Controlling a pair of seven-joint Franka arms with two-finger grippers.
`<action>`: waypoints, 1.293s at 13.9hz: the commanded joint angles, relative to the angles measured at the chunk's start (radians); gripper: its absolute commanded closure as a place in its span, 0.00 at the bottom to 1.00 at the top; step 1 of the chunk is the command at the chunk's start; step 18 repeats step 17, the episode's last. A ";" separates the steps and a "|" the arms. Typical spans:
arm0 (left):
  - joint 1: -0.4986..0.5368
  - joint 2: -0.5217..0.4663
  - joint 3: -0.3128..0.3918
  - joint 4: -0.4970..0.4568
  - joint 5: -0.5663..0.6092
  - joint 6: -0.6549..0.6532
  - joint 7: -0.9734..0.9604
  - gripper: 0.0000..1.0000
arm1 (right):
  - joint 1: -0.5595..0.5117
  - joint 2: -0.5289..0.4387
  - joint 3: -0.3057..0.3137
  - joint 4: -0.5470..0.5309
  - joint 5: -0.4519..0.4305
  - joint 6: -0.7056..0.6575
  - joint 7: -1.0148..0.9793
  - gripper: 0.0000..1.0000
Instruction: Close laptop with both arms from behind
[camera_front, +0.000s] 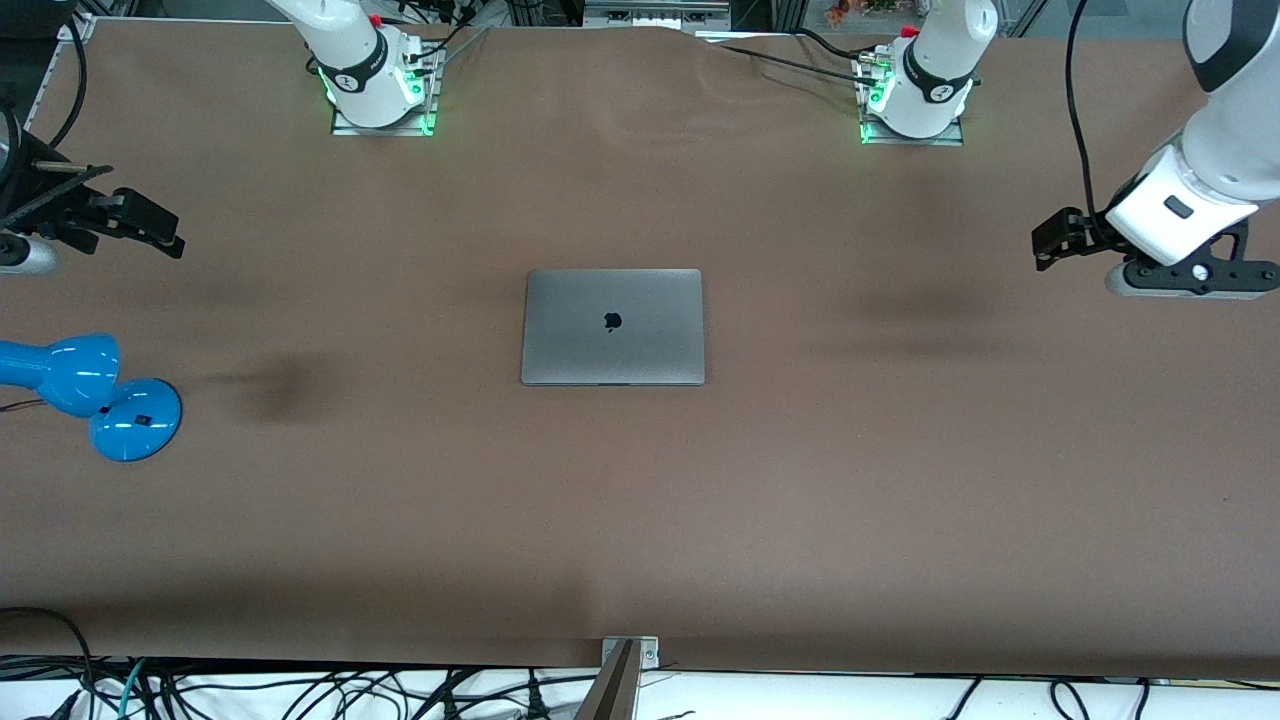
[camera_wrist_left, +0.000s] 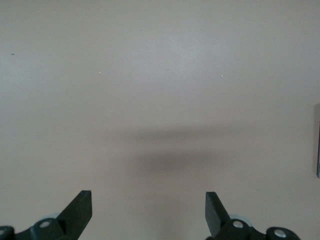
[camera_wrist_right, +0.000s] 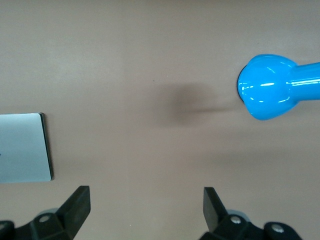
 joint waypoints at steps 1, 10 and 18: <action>-0.023 0.005 0.021 0.040 0.020 -0.030 0.019 0.00 | 0.000 0.001 -0.004 0.006 0.015 -0.005 0.010 0.00; -0.032 0.043 0.010 0.089 0.008 -0.030 0.019 0.00 | 0.000 0.001 -0.004 0.008 0.015 -0.005 0.005 0.00; -0.050 0.066 0.010 0.120 0.000 -0.030 0.011 0.00 | 0.000 0.001 -0.004 0.006 0.015 -0.005 0.005 0.00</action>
